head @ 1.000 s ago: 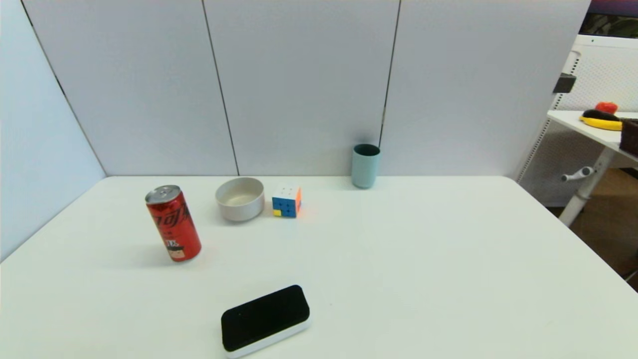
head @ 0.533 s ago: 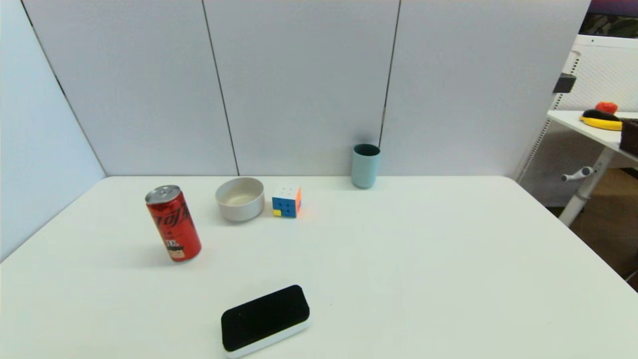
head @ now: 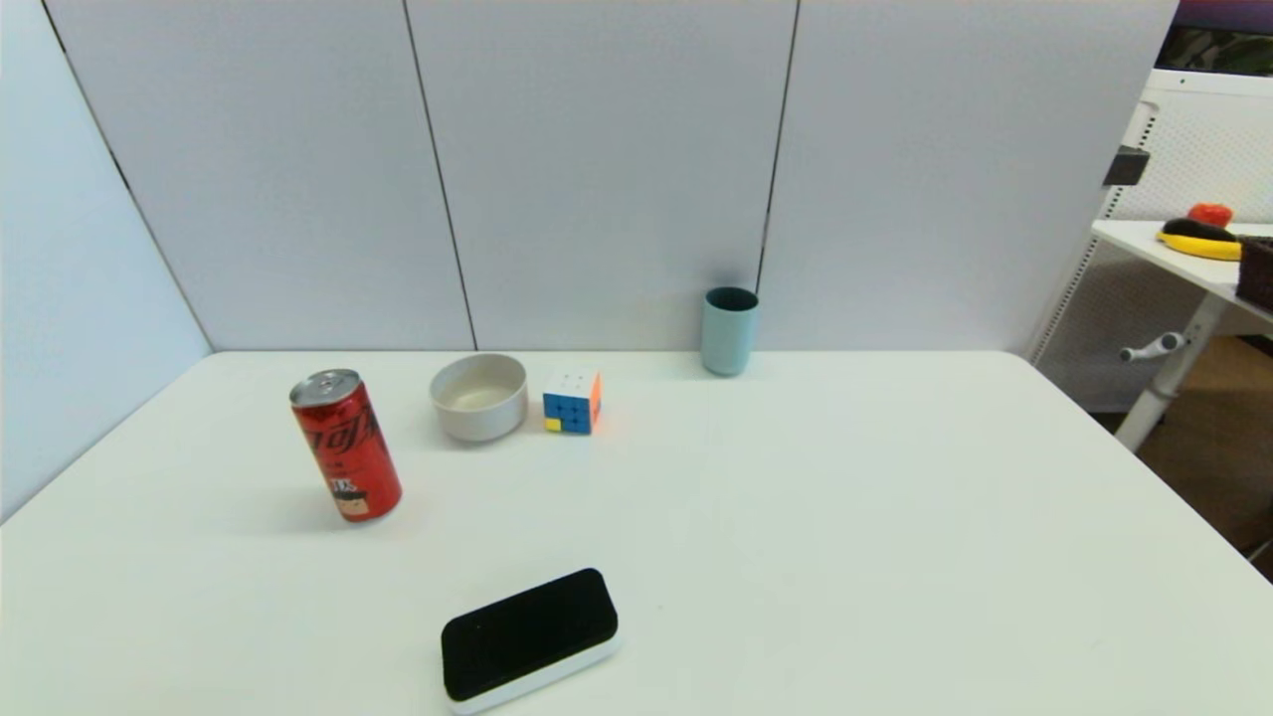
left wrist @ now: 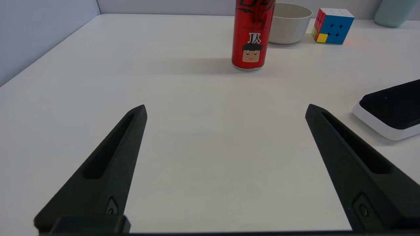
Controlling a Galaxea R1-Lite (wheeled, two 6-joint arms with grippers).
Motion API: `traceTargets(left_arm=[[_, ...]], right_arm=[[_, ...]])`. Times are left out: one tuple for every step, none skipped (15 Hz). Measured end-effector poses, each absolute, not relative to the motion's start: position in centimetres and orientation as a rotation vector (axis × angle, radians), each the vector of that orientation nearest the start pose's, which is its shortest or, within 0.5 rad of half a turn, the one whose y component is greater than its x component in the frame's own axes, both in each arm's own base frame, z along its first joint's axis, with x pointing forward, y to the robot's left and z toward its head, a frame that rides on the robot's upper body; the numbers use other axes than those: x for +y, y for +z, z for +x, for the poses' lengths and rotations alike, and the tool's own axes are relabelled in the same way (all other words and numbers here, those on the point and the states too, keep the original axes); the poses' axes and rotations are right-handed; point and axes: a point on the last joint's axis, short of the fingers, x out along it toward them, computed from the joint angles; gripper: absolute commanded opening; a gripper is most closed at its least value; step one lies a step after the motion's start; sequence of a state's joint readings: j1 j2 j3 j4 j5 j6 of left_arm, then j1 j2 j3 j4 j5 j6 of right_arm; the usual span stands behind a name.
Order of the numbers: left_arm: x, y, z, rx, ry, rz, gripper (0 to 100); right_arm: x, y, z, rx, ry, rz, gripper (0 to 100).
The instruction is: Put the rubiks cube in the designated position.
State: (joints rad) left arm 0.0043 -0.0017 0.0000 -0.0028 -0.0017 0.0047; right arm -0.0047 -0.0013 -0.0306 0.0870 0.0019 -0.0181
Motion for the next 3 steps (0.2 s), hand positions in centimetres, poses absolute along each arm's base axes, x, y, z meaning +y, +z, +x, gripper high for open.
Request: traceTargets(left_arm=[[-0.01, 7.57, -2.29, -0.004, 0.003, 0.004, 100], [-0.01, 7.57, -2.29, -0.004, 0.003, 0.005, 100], [-0.01, 7.57, -2.29, -0.004, 0.003, 0.004, 100]], right_arm=[[0.02, 7.58, -2.55, 0.048, -0.001, -0.015, 100], [0.01, 7.58, -2.55, 0.048, -0.005, -0.003, 100], [0.01, 7.59, -2.55, 0.047, -0.006, -0.001, 100]])
